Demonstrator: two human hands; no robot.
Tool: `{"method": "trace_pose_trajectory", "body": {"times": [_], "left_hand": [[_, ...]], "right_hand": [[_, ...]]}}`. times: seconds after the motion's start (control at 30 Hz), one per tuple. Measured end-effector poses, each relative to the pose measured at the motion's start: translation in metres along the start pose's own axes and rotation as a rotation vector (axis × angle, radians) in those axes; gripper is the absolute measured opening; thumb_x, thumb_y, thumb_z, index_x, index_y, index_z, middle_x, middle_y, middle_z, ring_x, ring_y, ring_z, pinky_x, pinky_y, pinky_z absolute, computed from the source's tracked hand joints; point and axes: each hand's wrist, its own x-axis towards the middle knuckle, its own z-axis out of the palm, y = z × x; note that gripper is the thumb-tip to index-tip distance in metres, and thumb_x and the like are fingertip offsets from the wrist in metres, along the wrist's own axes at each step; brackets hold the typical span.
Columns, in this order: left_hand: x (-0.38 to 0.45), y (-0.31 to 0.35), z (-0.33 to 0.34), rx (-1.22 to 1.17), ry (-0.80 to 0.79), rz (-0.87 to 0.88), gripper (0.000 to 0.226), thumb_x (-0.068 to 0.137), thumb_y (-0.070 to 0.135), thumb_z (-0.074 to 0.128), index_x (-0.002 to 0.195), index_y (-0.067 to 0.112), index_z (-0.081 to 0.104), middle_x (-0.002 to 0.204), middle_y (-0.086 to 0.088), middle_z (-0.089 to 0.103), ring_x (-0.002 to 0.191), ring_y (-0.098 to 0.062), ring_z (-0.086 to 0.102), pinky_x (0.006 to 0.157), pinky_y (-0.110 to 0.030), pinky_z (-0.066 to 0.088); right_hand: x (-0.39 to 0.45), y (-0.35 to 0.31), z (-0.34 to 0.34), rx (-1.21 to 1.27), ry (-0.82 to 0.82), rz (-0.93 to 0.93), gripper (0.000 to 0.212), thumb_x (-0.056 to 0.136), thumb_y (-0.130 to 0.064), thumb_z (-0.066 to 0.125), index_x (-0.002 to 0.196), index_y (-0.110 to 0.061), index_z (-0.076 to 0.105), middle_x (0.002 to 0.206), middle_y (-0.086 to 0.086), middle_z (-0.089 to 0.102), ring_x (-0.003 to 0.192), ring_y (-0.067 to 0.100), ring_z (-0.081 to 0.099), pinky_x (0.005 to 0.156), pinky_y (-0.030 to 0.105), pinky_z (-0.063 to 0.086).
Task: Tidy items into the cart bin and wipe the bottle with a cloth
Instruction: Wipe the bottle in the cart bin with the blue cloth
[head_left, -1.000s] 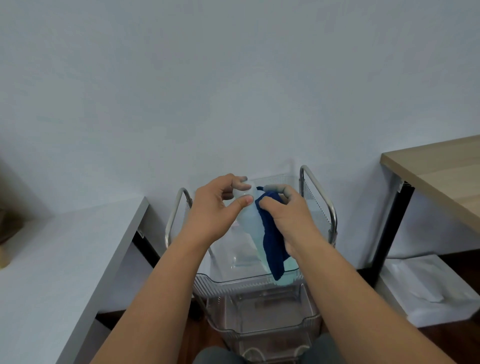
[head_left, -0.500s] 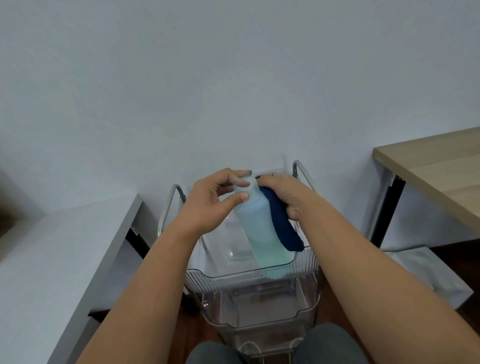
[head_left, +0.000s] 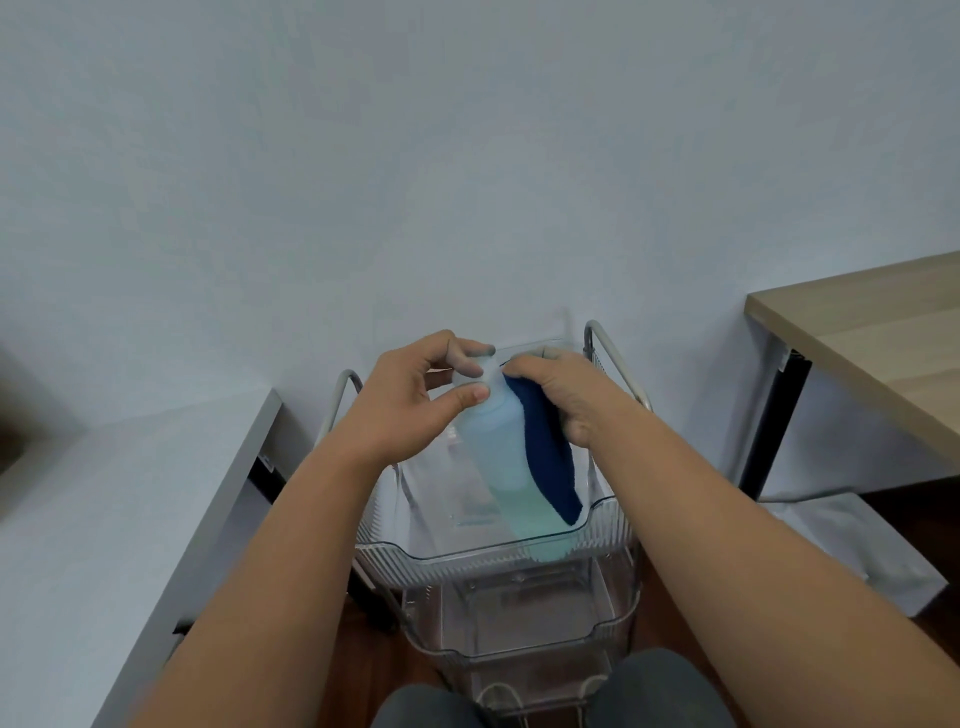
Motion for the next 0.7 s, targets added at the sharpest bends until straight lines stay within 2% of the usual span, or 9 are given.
{"method": "trace_pose_trajectory", "body": {"times": [0.2, 0.27, 0.33, 0.37, 0.43, 0.5, 0.57, 0.6, 0.7], "left_hand": [[0.003, 0.007, -0.004, -0.017, -0.101, -0.016, 0.018, 0.087, -0.001, 0.069, 0.085, 0.015, 0.060, 0.121, 0.003, 0.069, 0.117, -0.012, 0.062, 0.100, -0.036, 0.049], [0.003, 0.007, -0.008, -0.004, -0.115, -0.028, 0.019, 0.088, -0.001, 0.068, 0.089, 0.016, 0.060, 0.122, 0.005, 0.068, 0.118, -0.010, 0.061, 0.098, -0.031, 0.049], [0.002, 0.006, -0.014, 0.007, -0.107, -0.051, 0.023, 0.088, 0.000, 0.068, 0.095, 0.020, 0.060, 0.121, 0.008, 0.068, 0.115, -0.010, 0.062, 0.096, -0.028, 0.049], [0.001, 0.005, -0.017, 0.038, -0.096, -0.066, 0.025, 0.087, 0.003, 0.069, 0.098, 0.023, 0.060, 0.119, 0.009, 0.069, 0.112, -0.011, 0.063, 0.096, -0.031, 0.050], [0.001, 0.004, -0.024, 0.157, -0.078, -0.078, 0.027, 0.085, 0.012, 0.072, 0.104, 0.028, 0.061, 0.115, 0.013, 0.068, 0.104, -0.012, 0.065, 0.095, -0.037, 0.051], [0.001, 0.004, -0.029, 0.259, -0.088, -0.074, 0.027, 0.083, 0.022, 0.072, 0.104, 0.033, 0.059, 0.114, 0.016, 0.067, 0.100, -0.010, 0.064, 0.092, -0.038, 0.052], [0.002, 0.006, -0.033, 0.305, -0.111, -0.078, 0.027, 0.084, 0.024, 0.072, 0.104, 0.037, 0.058, 0.115, 0.016, 0.065, 0.099, -0.007, 0.063, 0.089, -0.033, 0.052], [0.001, 0.006, -0.035, 0.319, -0.117, -0.082, 0.028, 0.086, 0.022, 0.072, 0.104, 0.038, 0.058, 0.115, 0.017, 0.065, 0.099, -0.006, 0.062, 0.087, -0.030, 0.051], [0.000, 0.007, -0.042, 0.334, -0.123, -0.124, 0.028, 0.087, 0.019, 0.072, 0.104, 0.038, 0.059, 0.112, 0.020, 0.065, 0.101, -0.005, 0.062, 0.086, -0.026, 0.050]], "right_hand": [[0.004, -0.011, 0.003, -0.071, 0.040, 0.046, 0.021, 0.075, -0.007, 0.072, 0.095, -0.005, 0.066, 0.086, 0.018, 0.070, 0.071, 0.030, 0.066, 0.067, 0.040, 0.055], [0.002, -0.006, -0.007, 0.049, 0.058, 0.063, 0.023, 0.079, -0.007, 0.069, 0.102, -0.004, 0.066, 0.095, 0.019, 0.069, 0.078, 0.030, 0.066, 0.073, 0.039, 0.054], [-0.001, 0.002, -0.019, 0.268, 0.051, 0.035, 0.023, 0.085, -0.008, 0.066, 0.108, -0.006, 0.063, 0.108, 0.019, 0.067, 0.094, 0.031, 0.066, 0.088, 0.042, 0.054], [-0.003, 0.006, -0.024, 0.374, 0.035, -0.004, 0.021, 0.086, -0.009, 0.066, 0.107, -0.007, 0.063, 0.110, 0.017, 0.067, 0.098, 0.030, 0.066, 0.092, 0.044, 0.052], [-0.007, 0.012, -0.032, 0.531, -0.029, -0.112, 0.007, 0.087, -0.010, 0.066, 0.093, -0.014, 0.067, 0.102, 0.006, 0.067, 0.090, 0.021, 0.066, 0.083, 0.042, 0.055], [-0.013, 0.013, -0.035, 0.587, -0.116, -0.206, 0.016, 0.087, -0.011, 0.068, 0.077, -0.023, 0.070, 0.109, -0.003, 0.060, 0.095, 0.018, 0.062, 0.084, 0.045, 0.054], [-0.017, 0.012, -0.033, 0.531, -0.116, -0.255, 0.013, 0.083, -0.012, 0.070, 0.077, -0.021, 0.076, 0.130, -0.006, 0.056, 0.119, 0.014, 0.056, 0.096, 0.045, 0.049], [-0.018, 0.012, -0.032, 0.466, -0.087, -0.288, 0.009, 0.082, -0.012, 0.070, 0.083, -0.017, 0.077, 0.131, -0.008, 0.059, 0.124, 0.005, 0.051, 0.095, 0.036, 0.050], [-0.022, 0.010, -0.028, 0.010, 0.009, -0.428, 0.008, 0.083, -0.015, 0.072, 0.088, -0.020, 0.076, 0.117, -0.018, 0.066, 0.113, -0.023, 0.046, 0.088, 0.012, 0.045]]}}
